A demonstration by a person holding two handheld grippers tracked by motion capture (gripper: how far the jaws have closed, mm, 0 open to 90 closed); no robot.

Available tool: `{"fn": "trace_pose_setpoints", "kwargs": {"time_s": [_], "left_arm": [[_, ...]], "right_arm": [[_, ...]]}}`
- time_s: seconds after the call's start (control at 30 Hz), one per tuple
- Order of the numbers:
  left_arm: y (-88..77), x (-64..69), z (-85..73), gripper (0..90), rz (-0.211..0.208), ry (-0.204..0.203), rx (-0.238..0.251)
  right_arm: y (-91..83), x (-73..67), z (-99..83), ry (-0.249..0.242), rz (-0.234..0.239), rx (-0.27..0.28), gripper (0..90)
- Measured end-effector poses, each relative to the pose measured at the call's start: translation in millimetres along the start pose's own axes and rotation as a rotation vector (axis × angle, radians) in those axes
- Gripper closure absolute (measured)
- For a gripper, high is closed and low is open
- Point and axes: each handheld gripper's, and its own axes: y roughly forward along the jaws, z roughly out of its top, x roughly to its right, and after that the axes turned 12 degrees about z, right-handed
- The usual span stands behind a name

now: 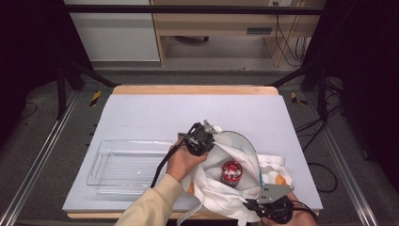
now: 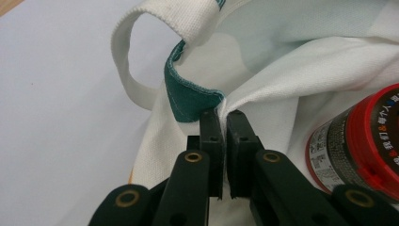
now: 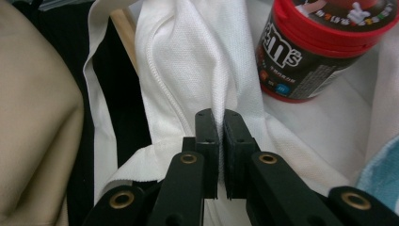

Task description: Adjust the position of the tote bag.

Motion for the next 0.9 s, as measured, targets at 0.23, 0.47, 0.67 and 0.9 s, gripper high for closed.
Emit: {"fn": "trace_pose_setpoints", "kwargs": {"time_s": [0.23,0.47,0.67,0.9], "left_arm": [[13.7,-0.7,-1.9,86.8,0.012,-0.005,-0.039],[15.9,-0.7,-2.3,86.7,0.016,-0.006,-0.043],[15.8,-0.2,-4.6,86.4,0.019,-0.016,-0.036],[0.0,4.2,-9.0,81.9,0.027,-0.026,0.027]], "right_arm": [[7.4,0.8,-3.2,-0.003,0.023,-0.028,86.7],[7.6,-2.3,-3.9,-0.024,0.041,-0.047,86.8],[10.2,-2.7,-3.4,-0.028,0.041,-0.059,86.6],[6.1,-2.4,-2.1,-0.034,0.030,-0.037,79.4]]}}
